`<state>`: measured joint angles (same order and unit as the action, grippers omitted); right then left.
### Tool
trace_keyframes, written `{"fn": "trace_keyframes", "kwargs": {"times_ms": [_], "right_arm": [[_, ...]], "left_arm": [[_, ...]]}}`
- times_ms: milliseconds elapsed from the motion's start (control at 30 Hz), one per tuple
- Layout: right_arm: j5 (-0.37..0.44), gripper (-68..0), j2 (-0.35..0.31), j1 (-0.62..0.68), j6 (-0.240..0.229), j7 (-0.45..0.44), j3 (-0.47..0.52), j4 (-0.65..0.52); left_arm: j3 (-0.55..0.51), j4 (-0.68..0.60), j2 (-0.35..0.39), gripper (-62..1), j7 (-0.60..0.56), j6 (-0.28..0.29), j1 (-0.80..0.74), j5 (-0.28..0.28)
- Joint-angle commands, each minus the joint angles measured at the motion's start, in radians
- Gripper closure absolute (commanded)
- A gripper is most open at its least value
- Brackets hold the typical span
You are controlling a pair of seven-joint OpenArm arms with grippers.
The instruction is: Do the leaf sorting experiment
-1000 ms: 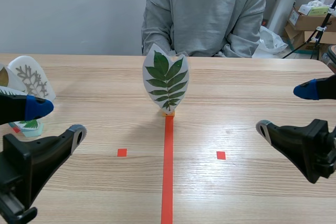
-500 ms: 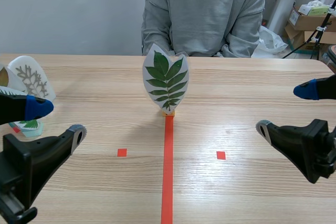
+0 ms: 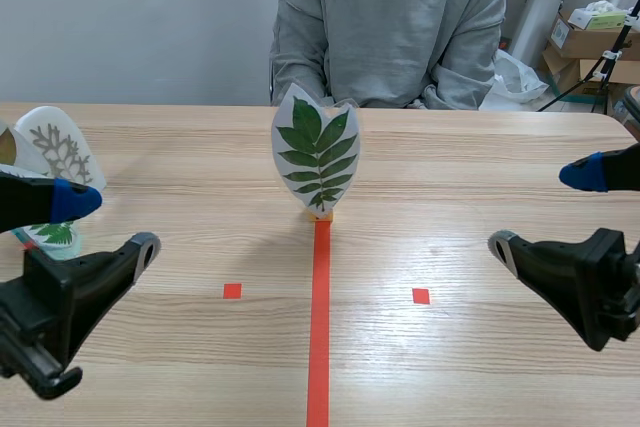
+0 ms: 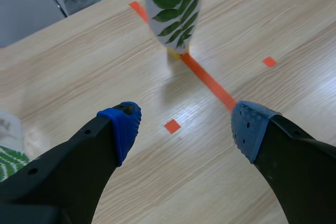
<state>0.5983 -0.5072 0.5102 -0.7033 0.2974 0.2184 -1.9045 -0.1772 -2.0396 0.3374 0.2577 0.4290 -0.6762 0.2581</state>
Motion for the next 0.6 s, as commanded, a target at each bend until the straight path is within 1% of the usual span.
{"fn": "trace_keyframes", "kwargs": {"times_ms": [0,200,233,333,400,467,567], "right_arm": [[0.008,-63.4,-0.008,-0.014,0.002,-0.010,0.003,-0.001],[0.008,-63.4,-0.008,-0.014,0.002,-0.010,0.003,-0.001],[0.008,-63.4,-0.008,-0.014,0.002,-0.010,0.003,-0.001],[0.008,-63.4,-0.008,-0.014,0.002,-0.010,0.003,-0.001],[0.008,-63.4,-0.008,-0.014,0.002,-0.010,0.003,-0.001],[0.008,-63.4,-0.008,-0.014,0.002,-0.011,0.003,-0.001],[0.008,-63.4,-0.008,-0.014,0.002,-0.011,0.003,-0.001]], "left_arm": [[0.011,0.049,0.022,-39.3,-0.014,0.011,0.053,0.010],[0.108,0.238,0.079,-39.3,-0.037,0.013,0.241,0.010],[0.125,0.265,0.081,-40.5,-0.037,0.013,0.277,0.006],[0.180,0.354,0.081,-48.8,-0.045,0.016,0.383,0.006],[0.222,0.416,0.079,-49.5,-0.059,0.016,0.454,0.002],[0.266,0.485,0.072,-49.5,-0.063,0.016,0.530,-0.019],[0.329,0.602,0.050,-49.5,-0.085,0.016,0.642,-0.024]]}}
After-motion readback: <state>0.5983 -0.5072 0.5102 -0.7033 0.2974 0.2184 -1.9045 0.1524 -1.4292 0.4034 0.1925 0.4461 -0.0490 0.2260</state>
